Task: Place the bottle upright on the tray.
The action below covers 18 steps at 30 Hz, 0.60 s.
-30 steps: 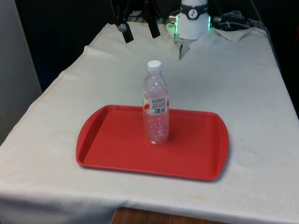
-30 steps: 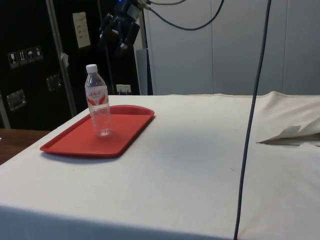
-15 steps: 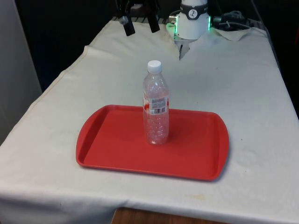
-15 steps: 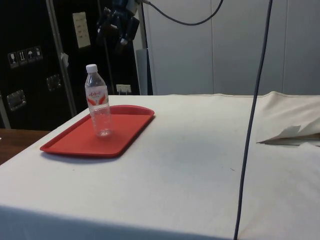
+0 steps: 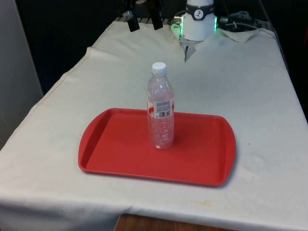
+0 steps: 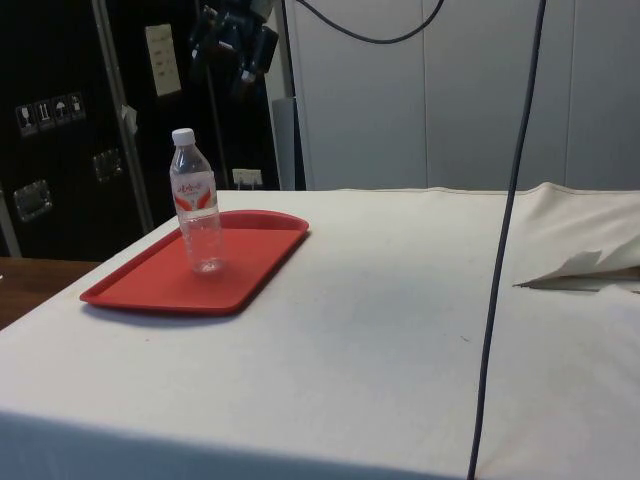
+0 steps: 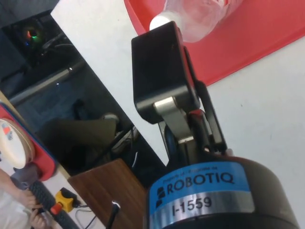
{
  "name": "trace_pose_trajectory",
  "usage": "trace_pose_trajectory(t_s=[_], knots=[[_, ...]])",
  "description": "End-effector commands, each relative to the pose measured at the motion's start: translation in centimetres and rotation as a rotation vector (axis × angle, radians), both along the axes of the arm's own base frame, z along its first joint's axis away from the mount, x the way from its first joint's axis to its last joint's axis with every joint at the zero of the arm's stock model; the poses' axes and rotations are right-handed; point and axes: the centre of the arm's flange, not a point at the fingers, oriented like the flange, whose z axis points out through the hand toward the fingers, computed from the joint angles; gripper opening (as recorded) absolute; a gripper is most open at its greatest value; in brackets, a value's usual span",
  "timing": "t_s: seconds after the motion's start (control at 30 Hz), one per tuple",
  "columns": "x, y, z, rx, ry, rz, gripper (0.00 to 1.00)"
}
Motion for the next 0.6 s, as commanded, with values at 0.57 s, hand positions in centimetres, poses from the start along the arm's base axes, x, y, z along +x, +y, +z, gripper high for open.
trace_pose_trajectory(t_s=[0.57], knots=[[0.2,0.5,1.7,-0.092,-0.002,0.059,1.00]])
